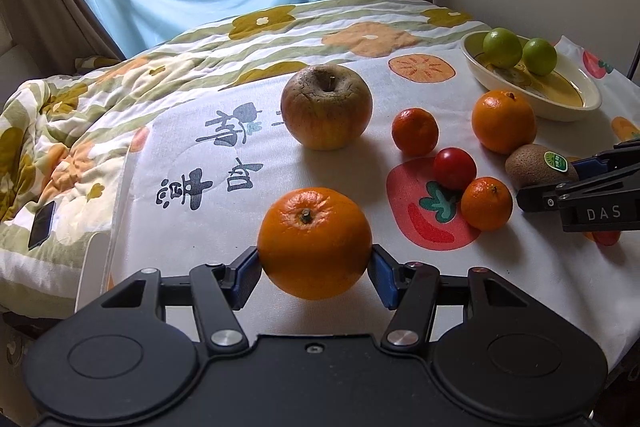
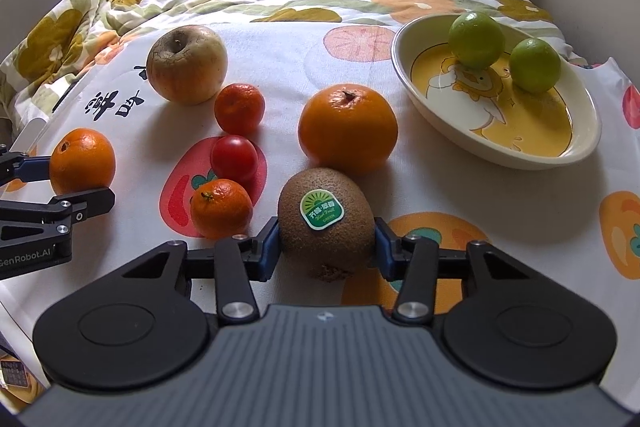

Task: Organize fruits
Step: 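Grasp the orange with the left tool while the right tool grasps the kiwi, then place the orange and kiwi into the duck bowl and open both tools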

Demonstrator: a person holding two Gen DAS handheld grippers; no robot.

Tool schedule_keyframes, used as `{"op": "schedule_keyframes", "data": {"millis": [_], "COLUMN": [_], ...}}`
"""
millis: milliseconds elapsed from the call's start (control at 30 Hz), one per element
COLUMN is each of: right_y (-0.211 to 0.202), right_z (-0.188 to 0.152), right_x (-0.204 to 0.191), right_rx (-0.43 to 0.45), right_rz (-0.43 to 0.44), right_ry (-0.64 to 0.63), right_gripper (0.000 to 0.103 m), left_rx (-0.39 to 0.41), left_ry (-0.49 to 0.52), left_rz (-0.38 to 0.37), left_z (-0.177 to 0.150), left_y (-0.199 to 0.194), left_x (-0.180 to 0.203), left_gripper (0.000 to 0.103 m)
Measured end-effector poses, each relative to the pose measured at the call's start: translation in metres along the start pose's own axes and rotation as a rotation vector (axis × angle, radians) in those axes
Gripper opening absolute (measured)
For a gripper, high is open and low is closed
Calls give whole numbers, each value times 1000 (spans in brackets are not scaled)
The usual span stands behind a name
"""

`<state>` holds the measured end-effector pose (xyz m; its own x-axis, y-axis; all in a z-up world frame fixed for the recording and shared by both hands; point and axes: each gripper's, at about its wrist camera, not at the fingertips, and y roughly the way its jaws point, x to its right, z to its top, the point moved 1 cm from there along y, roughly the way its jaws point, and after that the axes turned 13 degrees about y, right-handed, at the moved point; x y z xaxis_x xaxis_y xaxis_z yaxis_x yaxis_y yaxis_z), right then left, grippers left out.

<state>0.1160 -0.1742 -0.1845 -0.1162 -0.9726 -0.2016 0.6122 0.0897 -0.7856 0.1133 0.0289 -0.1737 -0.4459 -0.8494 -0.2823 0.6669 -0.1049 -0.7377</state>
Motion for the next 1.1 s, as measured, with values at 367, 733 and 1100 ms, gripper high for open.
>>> {"op": "schedule_keyframes", "data": {"millis": [367,733,1100], "right_y": [-36,-77,-88], "right_z": [3,24,68], "right_x": [11,45,114], "right_rx": [9,30,74], "right_rz": [36,50,18], "right_ry": [41,29,21], "right_gripper": [61,61,61], "left_rx": [12,66,109], "left_ry": [-35,-14,-5], "left_rz": [-3,-26,-72], "left_z": [14,58,123], "left_y": [-39,-71,-56], "left_x": [10,51,108], "left_gripper": [62,62,62]}}
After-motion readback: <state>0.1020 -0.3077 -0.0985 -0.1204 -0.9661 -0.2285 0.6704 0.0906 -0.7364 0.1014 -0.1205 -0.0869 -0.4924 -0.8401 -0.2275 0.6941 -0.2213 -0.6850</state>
